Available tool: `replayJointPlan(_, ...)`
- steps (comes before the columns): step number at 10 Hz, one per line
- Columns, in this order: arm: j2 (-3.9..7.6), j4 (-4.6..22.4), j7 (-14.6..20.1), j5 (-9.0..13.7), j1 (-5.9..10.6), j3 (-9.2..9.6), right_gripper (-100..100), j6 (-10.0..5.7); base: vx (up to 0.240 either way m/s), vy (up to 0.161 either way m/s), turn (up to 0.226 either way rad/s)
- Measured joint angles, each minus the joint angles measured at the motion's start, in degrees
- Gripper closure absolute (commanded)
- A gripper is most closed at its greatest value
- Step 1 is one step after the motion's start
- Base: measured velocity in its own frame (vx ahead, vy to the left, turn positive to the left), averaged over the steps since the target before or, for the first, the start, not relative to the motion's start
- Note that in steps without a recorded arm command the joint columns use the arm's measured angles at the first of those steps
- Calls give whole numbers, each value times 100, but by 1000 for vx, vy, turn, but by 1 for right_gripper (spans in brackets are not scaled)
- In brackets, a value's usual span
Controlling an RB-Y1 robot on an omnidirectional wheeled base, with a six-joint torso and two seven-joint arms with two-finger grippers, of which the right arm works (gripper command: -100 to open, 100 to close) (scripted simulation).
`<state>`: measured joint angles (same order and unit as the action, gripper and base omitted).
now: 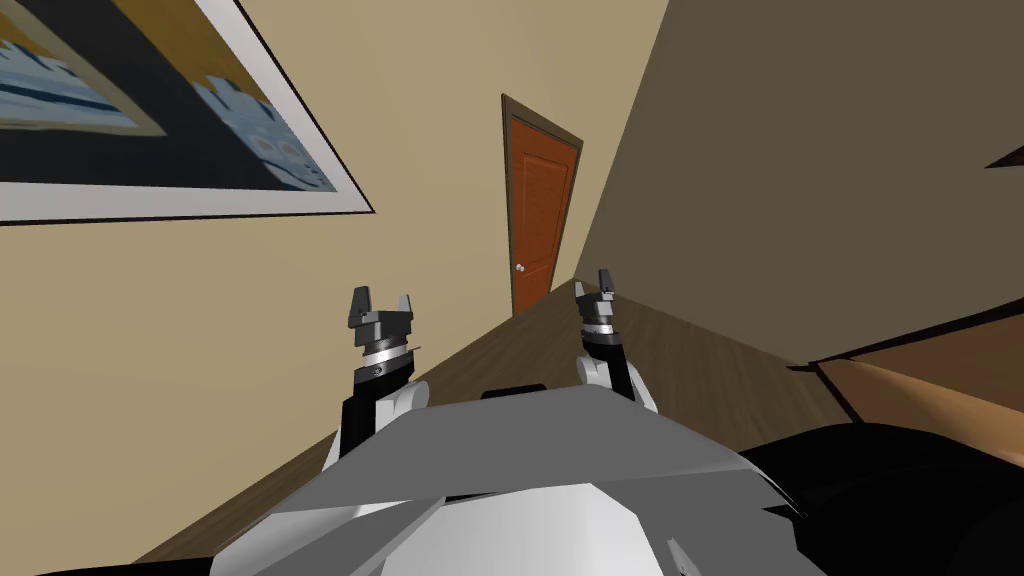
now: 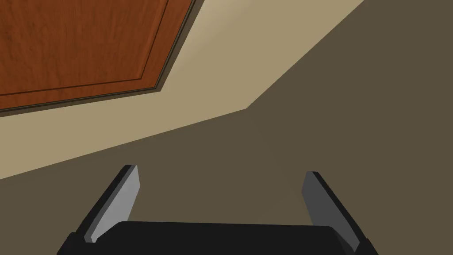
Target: Pull the door open
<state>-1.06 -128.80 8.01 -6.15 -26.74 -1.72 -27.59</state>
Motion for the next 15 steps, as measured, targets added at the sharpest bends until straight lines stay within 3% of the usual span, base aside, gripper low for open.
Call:
replayJointPlan(10, 379, 1351, -1038, -227, 454, -92, -100, -380, 116, -36, 57)
replayJointPlan(15, 492, 1976, -1578, -355, 638, -106, -100, -560, 88, -36, 48)
